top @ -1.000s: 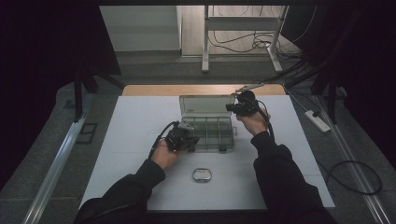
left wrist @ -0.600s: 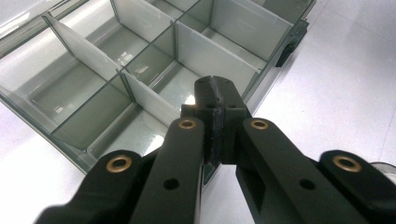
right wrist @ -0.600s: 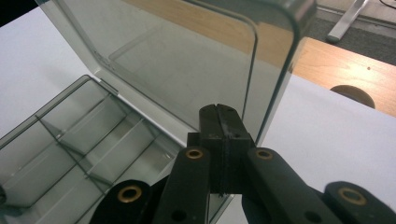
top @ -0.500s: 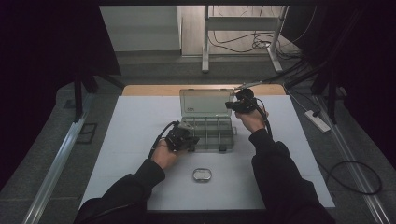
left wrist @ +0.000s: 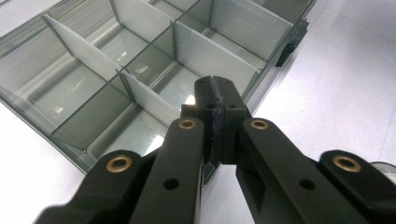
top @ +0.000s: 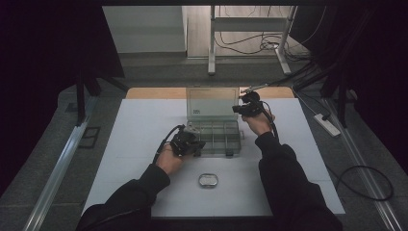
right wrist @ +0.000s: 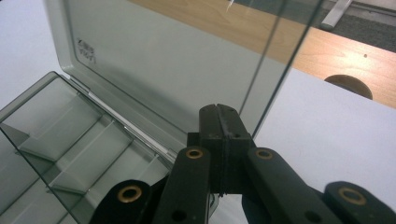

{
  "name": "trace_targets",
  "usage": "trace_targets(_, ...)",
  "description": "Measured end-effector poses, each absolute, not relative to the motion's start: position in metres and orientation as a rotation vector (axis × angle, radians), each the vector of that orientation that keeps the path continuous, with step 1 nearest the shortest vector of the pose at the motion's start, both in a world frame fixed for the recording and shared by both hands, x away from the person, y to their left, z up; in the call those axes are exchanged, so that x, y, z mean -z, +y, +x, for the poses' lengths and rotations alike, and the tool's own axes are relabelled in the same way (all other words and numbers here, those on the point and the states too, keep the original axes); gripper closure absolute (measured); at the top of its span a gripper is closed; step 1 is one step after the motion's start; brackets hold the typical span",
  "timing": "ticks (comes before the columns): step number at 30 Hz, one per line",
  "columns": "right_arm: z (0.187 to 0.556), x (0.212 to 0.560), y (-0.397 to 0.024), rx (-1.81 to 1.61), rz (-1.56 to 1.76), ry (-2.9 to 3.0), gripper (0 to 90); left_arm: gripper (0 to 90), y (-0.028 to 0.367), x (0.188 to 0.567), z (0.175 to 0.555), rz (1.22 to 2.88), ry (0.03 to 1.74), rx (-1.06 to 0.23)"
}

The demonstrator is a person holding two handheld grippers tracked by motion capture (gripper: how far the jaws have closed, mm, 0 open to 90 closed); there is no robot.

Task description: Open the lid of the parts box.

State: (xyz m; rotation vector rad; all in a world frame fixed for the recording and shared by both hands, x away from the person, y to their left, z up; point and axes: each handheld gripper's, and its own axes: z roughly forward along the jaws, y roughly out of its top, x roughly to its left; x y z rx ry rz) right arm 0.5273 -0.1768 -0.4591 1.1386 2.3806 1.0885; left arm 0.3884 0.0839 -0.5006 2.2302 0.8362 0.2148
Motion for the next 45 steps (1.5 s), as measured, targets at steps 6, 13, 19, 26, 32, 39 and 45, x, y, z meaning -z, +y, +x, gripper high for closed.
trace_targets(6,0.525,0.458,-0.175,-1.081,1.123,2.398,89.6,89.3,0.084,0.500,0.389,2.231,0.836,-0.214)
trace_targets(13,0.515,0.452,-0.176,-1.098,1.108,2.405,85.8,89.2,0.084,0.500,0.390,2.222,0.851,-0.196)
trace_targets(19,0.506,0.449,-0.177,-1.087,1.093,2.438,77.5,86.1,0.085,0.498,0.388,2.225,0.850,-0.212)
trace_targets(26,0.493,0.448,-0.175,-1.055,1.064,2.475,67.2,80.8,0.091,0.494,0.386,2.222,0.865,-0.235)
trace_targets(32,0.484,0.446,-0.176,-1.038,1.061,2.473,59.8,74.7,0.098,0.491,0.383,2.228,0.876,-0.235)
trace_targets(39,0.472,0.445,-0.178,-1.016,1.052,2.474,52.2,65.1,0.104,0.489,0.378,2.251,0.880,-0.239)
trace_targets(45,0.460,0.443,-0.181,-1.020,1.049,2.480,45.0,57.9,0.111,0.485,0.375,2.240,0.893,-0.238)
